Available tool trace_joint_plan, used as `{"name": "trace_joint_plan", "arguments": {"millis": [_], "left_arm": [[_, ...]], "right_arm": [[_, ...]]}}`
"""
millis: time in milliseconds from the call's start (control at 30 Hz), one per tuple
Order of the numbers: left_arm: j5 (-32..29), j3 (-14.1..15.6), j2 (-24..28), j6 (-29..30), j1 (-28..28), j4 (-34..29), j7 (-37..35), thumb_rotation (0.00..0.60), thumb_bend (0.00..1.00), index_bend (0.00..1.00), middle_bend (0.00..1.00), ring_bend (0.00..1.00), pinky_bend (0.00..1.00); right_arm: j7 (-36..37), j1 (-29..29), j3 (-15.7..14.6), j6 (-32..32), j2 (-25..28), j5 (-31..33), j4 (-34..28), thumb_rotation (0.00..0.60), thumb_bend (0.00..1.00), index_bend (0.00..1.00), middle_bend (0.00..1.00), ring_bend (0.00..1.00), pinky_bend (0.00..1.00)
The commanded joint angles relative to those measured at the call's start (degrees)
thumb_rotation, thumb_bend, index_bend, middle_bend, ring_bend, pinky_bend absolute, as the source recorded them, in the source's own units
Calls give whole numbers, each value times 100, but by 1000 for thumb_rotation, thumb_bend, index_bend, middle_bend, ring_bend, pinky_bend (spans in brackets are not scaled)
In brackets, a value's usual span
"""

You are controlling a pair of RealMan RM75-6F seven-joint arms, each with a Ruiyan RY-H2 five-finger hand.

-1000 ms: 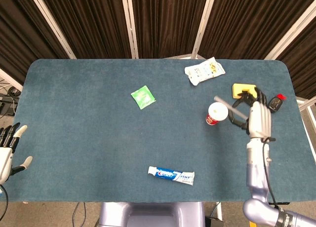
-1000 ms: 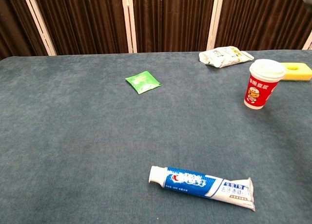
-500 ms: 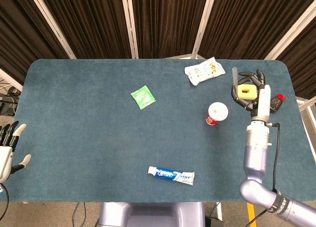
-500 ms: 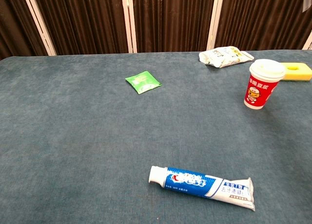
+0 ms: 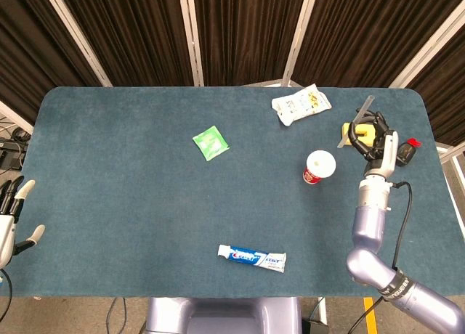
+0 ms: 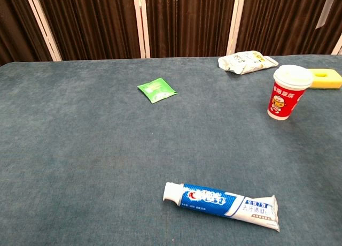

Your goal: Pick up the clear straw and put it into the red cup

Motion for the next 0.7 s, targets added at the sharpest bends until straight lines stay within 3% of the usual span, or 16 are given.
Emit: {"name": "trace_joint_plan", "arguments": {"millis": [33,467,700], "left_arm": [[30,11,9,15,7,7,-50,600,284,100,0,0,0],[122,56,24,-11,-10,35,-166,600,284,100,0,0,0],[120,59,17,-31,-18,38,-115,600,283,99,0,0,0]], "right_arm": [[275,17,-51,86,-192,-203,211,600,377,617,318,0,0],[882,-57,-446,51,-645,-638,859,600,378,617,318,0,0],[1089,-37,-491,-89,-812,-688,1229,600,378,618,318,0,0]]}}
